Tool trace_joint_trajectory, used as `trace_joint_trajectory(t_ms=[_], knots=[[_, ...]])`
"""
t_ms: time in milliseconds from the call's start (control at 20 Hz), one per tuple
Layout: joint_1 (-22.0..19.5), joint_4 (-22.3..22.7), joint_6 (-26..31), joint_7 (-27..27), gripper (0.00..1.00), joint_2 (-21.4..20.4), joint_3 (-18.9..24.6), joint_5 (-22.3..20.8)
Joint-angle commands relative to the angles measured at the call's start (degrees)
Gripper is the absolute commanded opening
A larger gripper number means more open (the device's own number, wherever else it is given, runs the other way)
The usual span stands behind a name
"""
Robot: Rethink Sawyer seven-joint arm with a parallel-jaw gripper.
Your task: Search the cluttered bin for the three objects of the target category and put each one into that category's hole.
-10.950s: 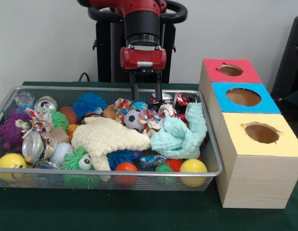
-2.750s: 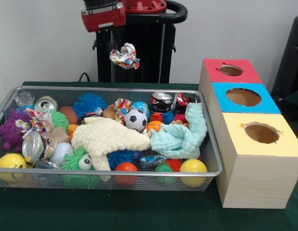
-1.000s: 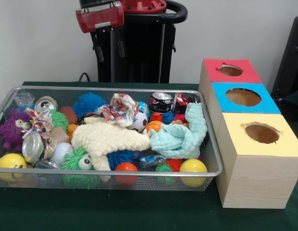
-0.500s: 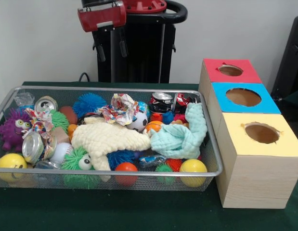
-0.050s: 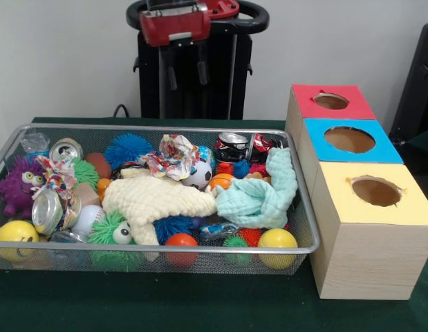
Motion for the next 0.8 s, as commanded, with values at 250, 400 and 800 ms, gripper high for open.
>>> trace_joint_trajectory(t_ms=[250,400,800], knots=[[14.27,-0.23,-11.38,16.52,1.00,-0.64,-17.87,5.37],[17.77,-0.29,-14.77,16.06,1.00,1.03,-21.63,7.04],[20.63,-0.57,-20.02,13.84,1.00,4.98,-25.58,9.56]])
